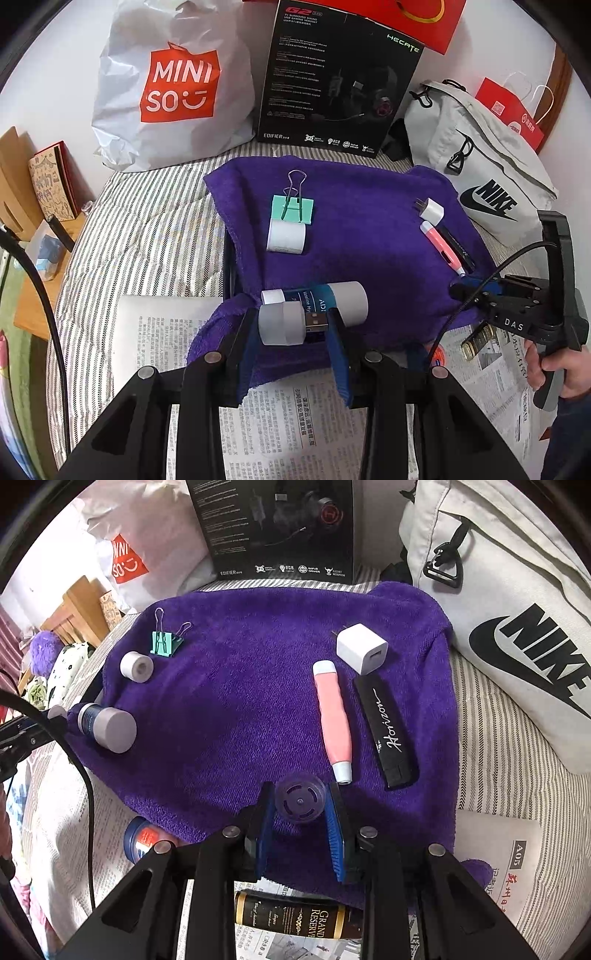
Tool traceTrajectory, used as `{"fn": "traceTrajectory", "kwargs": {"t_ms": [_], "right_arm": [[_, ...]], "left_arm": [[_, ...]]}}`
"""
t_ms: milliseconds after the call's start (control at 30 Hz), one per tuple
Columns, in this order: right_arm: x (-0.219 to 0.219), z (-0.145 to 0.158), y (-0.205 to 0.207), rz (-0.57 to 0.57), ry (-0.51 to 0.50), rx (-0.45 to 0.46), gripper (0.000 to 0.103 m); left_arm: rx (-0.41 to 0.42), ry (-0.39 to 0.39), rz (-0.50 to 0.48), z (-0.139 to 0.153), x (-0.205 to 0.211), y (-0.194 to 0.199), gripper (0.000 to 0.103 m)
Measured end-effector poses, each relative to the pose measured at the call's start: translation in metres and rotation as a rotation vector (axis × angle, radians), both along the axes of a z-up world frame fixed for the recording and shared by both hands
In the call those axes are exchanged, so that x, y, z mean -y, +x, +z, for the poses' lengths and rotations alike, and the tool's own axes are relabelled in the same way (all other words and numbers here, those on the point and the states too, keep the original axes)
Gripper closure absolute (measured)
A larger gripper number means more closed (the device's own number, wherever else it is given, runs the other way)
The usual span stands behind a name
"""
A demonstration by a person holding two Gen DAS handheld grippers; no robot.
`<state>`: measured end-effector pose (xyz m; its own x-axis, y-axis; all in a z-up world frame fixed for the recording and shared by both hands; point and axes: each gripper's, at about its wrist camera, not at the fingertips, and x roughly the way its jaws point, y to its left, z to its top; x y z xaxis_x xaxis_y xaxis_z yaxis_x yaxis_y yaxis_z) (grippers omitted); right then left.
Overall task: Organize rigid objects
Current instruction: 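Set the USB light on the purple towel with the left gripper while the right releases the clear cap there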
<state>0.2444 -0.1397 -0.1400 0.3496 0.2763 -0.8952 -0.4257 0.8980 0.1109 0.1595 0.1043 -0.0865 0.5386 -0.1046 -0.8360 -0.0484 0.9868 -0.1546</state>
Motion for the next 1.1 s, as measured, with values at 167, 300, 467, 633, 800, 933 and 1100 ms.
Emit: {"fn": "traceTrajectory", "kwargs": {"t_ms": [167, 300, 467, 633, 800, 933, 1100], "right_arm": [[0.001, 0.000, 0.001, 0.007, 0.014, -0.015, 0.072], [0.004, 0.002, 0.002, 0.000, 0.009, -0.028, 0.066], [0.012, 0.008, -0.002, -0.015, 0.001, -0.015, 0.054], [0.019, 0.015, -0.009, -0.018, 0.015, -0.005, 0.052], [0.021, 0.017, -0.012, -0.016, 0.027, -0.003, 0.052], [0.023, 0.017, -0.012, -0.018, 0.042, -0.005, 0.052], [0.026, 0.015, -0.011, -0.028, 0.063, -0.015, 0.049]], "left_arm": [[0.001, -0.004, 0.002, 0.000, -0.001, 0.003, 0.069], [0.000, -0.018, 0.003, 0.002, -0.002, 0.010, 0.069], [-0.014, -0.038, 0.000, -0.001, -0.002, 0.026, 0.069], [-0.038, -0.027, 0.009, -0.008, -0.001, 0.046, 0.069], [-0.073, -0.013, 0.002, -0.019, 0.005, 0.067, 0.069], [-0.087, -0.017, -0.015, -0.025, 0.013, 0.076, 0.069], [-0.115, 0.016, -0.042, -0.035, 0.028, 0.084, 0.069]]}}
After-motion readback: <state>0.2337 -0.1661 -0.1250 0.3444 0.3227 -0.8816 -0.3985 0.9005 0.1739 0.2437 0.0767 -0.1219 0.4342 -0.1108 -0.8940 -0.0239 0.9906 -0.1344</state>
